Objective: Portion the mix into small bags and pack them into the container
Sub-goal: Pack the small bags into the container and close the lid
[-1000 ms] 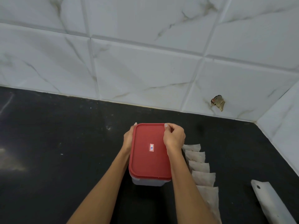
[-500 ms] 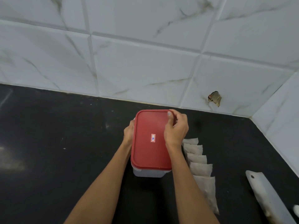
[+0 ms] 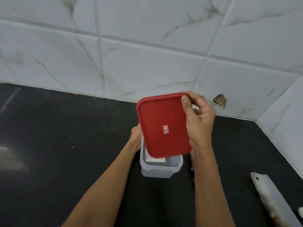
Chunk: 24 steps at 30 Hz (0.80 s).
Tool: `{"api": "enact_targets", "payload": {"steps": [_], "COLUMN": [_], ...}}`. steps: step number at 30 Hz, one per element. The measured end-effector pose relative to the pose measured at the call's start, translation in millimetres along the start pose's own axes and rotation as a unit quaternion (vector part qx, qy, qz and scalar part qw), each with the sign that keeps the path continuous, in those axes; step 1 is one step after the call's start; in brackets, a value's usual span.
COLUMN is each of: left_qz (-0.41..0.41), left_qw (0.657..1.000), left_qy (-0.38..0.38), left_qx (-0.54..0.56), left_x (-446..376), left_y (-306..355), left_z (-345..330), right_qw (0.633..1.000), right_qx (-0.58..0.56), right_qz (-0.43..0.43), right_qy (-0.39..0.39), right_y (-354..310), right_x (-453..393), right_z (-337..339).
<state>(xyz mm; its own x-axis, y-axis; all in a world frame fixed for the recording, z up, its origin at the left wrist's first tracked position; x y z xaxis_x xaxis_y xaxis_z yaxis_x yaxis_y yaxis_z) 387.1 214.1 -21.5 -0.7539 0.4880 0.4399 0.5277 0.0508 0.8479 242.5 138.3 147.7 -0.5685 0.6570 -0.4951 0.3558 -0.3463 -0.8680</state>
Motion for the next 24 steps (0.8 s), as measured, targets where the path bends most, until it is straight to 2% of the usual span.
{"api": "enact_targets", "payload": {"steps": [4,6,10,12,14,18,24], "left_qz": [-0.020,0.002,0.023,0.020,-0.005,-0.031,-0.032], "left_qw": [0.997,0.995,0.995,0.998,0.998,0.974,0.943], "left_qy": [-0.025,-0.042,-0.098,-0.063,0.012,0.128,0.207], "left_qx": [-0.063,-0.086,-0.009,-0.017,-0.065,-0.186,-0.258], "left_x": [9,25,55,69,75,75,62], "left_y": [24,41,75,82,83,67,40], "left_z": [11,24,74,100,121,149,163], "right_qw": [0.991,0.981,0.959,0.944,0.929,0.880,0.814], "right_qx": [0.068,0.089,0.147,0.168,0.187,0.314,0.420], "right_qz": [0.093,0.125,0.081,0.070,0.068,0.068,0.002], "right_qy": [-0.074,-0.118,-0.228,-0.277,-0.313,-0.350,-0.402], "right_y": [-28,-29,-11,0,10,26,45], "right_x": [2,6,26,40,53,77,109], "right_z": [-15,-25,-50,-62,-74,-93,-106]}}
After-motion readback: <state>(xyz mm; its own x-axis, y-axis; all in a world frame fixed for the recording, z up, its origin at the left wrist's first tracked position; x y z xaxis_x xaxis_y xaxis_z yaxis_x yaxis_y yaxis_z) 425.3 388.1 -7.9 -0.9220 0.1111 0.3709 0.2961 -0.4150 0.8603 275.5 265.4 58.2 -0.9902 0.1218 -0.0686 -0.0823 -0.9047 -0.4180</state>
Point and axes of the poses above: each hand's wrist, its own x-axis away from the middle knuckle, its own z-axis out of the back of the hand, y = z × x, the point moved 2 cm from there along -x, towards the middle knuckle, and after that the axes turned 2 degrees about -x, right-handed, at the moved point
